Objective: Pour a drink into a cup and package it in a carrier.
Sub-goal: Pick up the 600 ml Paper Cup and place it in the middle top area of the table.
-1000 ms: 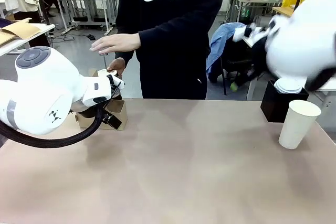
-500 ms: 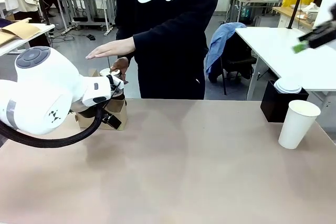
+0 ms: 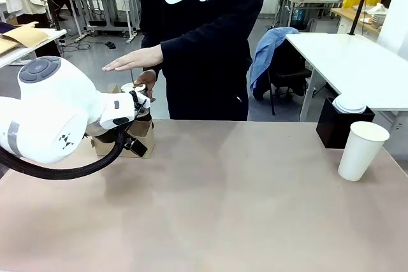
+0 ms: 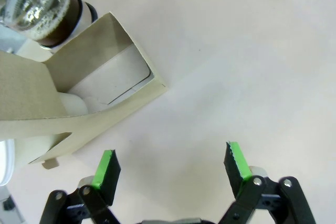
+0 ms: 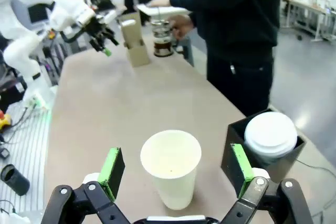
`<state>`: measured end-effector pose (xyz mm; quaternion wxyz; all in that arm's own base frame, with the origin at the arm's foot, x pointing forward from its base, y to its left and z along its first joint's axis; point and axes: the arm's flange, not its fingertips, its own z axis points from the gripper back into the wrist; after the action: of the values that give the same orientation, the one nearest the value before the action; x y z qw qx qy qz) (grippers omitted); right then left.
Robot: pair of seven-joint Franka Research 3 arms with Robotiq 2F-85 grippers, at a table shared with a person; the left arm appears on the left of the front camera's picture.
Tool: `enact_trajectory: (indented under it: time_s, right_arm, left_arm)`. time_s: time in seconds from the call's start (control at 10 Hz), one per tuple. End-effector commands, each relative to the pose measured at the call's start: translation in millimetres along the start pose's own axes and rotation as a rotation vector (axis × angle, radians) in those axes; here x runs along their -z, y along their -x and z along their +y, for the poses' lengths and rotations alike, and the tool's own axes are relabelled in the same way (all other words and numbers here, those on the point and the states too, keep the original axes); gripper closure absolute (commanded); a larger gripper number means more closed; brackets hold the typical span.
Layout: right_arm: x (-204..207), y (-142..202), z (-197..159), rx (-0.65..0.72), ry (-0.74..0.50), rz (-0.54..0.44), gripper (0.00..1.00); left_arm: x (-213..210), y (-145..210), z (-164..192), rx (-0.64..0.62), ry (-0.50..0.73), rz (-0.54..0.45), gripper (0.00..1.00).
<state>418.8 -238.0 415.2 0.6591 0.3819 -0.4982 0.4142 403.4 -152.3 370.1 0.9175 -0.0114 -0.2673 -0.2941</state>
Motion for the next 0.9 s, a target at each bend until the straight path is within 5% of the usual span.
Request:
enact_trajectory:
  time_s: [0.0, 0.2, 0.3, 0.7, 0.8]
  right_arm:
    - [16.5, 36.6, -58.3, 0.007, -0.100, 0.013, 0.00]
    - [28.7, 68.5, -61.8, 0.031, -0.098, -0.060, 0.00]
    - [33.3, 68.5, -27.7, 0.057, -0.084, -0.039, 0.00]
    - [32.4, 76.7, -39.6, 0.050, -0.097, -0.055, 0.00]
    - [35.8, 91.6, -43.9, 0.036, -0.076, -0.137, 0.00]
  left_arm:
    - [-0.2, 0.0, 0.4, -0.001, 0.001, -0.001, 0.00]
    - [-0.2, 0.0, 0.4, -0.001, 0.001, -0.001, 0.00]
    - [-0.2, 0.0, 0.4, -0.001, 0.001, -0.001, 0.00]
    - [-0.2, 0.0, 0.4, -0.001, 0.001, -0.001, 0.00]
    - [-0.2, 0.0, 0.4, -0.001, 0.001, -0.001, 0.00]
